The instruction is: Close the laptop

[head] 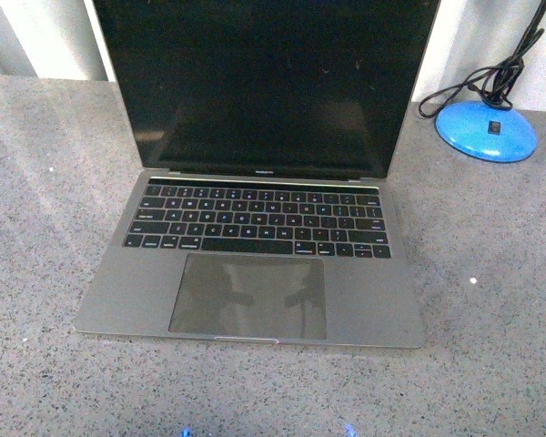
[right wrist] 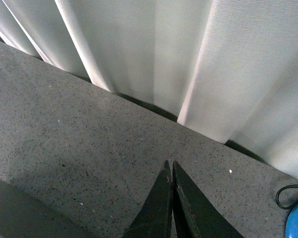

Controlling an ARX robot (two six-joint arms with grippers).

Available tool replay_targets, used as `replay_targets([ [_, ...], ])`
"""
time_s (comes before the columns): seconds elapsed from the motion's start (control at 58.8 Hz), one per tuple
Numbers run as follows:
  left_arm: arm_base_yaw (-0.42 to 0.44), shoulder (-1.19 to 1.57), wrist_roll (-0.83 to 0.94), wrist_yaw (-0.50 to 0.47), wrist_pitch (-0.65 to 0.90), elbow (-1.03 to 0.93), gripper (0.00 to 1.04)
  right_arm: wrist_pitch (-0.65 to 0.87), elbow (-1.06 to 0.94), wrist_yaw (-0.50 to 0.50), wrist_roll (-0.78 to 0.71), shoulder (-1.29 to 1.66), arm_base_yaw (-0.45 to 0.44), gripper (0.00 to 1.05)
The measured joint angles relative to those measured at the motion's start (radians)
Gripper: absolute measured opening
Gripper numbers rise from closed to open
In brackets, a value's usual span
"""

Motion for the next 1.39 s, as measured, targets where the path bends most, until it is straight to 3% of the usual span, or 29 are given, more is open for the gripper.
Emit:
replay_targets([
  [0.68,0.007,-0.061,-0.001,0.011,-0.131,-0.004,0.04,-0.012,-0.106,0.112,0.046,-0.089,0.051,0.01],
  [0.765,0.038,-0.133,0.002,0.061,-0.099,-0.107,0.04,-0.018,-0.123,0.124,0.056,-0.104,0.062,0.01],
  [0.969,0.054,-0.230,-0.013,0.046,-0.074,-0.251,0.04,-0.025,-0.148,0.140,0.079,-0.117,0.071,0.01],
  [1.394,0.026,-0.234,-0.033,0.046,-0.060,-0.305,0.04,-0.036,-0.198,0.170,0.101,-0.117,0.078,0.01],
])
